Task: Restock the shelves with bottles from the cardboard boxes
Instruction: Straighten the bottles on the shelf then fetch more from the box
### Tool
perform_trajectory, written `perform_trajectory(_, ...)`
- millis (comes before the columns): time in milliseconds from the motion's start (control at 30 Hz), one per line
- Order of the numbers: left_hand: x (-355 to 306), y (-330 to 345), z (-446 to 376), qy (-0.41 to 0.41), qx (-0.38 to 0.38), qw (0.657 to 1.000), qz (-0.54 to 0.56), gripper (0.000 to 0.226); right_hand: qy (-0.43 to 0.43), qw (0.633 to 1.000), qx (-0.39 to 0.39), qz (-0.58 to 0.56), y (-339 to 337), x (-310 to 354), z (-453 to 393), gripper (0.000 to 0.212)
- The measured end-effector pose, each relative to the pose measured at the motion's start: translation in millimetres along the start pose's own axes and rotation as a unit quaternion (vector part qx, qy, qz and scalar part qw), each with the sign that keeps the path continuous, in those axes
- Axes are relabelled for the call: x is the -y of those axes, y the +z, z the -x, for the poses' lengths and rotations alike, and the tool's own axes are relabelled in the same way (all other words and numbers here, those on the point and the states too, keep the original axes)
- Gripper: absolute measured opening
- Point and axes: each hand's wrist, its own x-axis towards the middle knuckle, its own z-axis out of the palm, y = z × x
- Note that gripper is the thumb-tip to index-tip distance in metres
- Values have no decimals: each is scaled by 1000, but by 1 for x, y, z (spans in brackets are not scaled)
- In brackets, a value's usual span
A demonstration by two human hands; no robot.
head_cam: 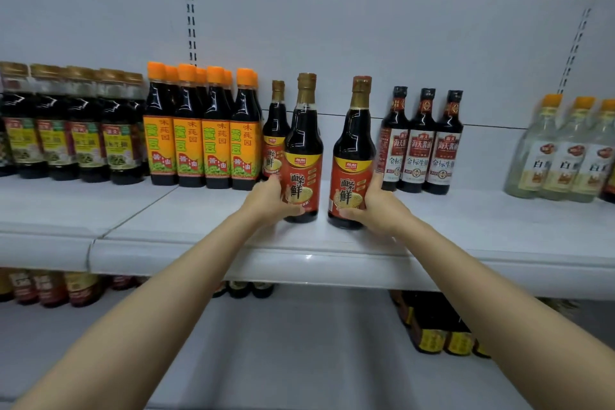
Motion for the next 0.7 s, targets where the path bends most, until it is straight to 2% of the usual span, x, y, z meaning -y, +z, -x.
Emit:
perform_trajectory(267, -4, 6, 1, -9, -31, 999, -2, 60, 29, 999, -1, -15, 8, -2, -9, 73)
perform_trajectory(700, -18, 18, -17, -30, -29, 998, -50, 62, 46, 999, -21, -16, 13, 1, -26, 63)
